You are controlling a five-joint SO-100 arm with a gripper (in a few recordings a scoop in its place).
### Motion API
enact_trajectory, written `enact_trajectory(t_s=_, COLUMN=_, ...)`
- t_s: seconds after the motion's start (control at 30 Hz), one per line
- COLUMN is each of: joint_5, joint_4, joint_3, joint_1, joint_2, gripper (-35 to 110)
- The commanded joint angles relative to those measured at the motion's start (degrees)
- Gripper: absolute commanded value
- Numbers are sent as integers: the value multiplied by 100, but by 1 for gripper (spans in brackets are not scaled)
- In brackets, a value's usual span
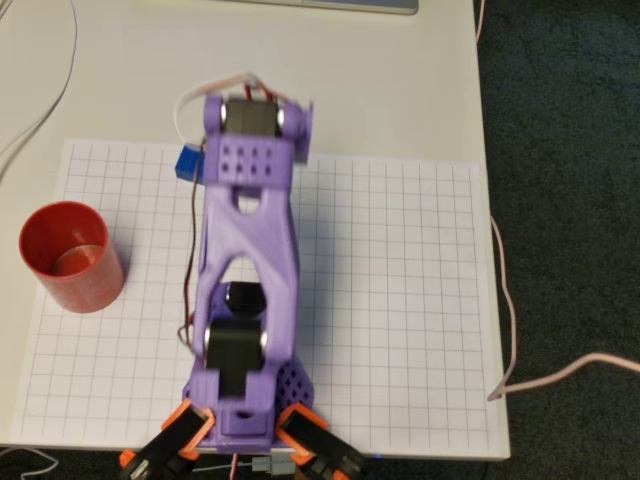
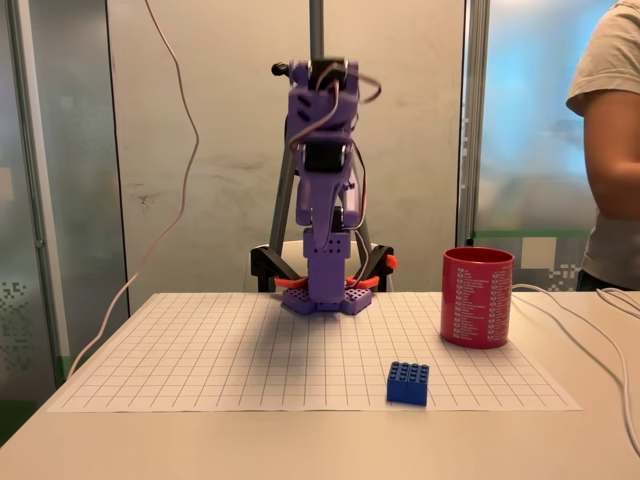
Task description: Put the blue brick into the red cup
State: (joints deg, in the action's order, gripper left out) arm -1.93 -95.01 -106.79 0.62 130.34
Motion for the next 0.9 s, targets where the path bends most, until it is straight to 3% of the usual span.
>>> enact_trajectory(t_s=0.0, joint_5=-185, joint_4=-316, joint_3=1380, joint_1=545, joint_2=-589, gripper=0)
enact_trajectory(t_s=0.17, joint_5=-510, joint_4=-141, joint_3=782, joint_1=1626, joint_2=-1301, gripper=0)
enact_trajectory(t_s=0.33, joint_5=-422, joint_4=905, joint_3=-158, joint_1=2698, joint_2=-1503, gripper=0)
enact_trajectory(t_s=0.53, joint_5=-694, joint_4=2030, joint_3=-492, joint_1=2496, joint_2=-2057, gripper=0)
enact_trajectory(t_s=0.63, joint_5=-18, joint_4=2619, joint_3=-536, joint_1=1854, joint_2=-2153, gripper=0)
enact_trajectory(t_s=0.87, joint_5=2232, joint_4=2136, joint_3=-562, joint_1=1591, joint_2=-2188, gripper=0)
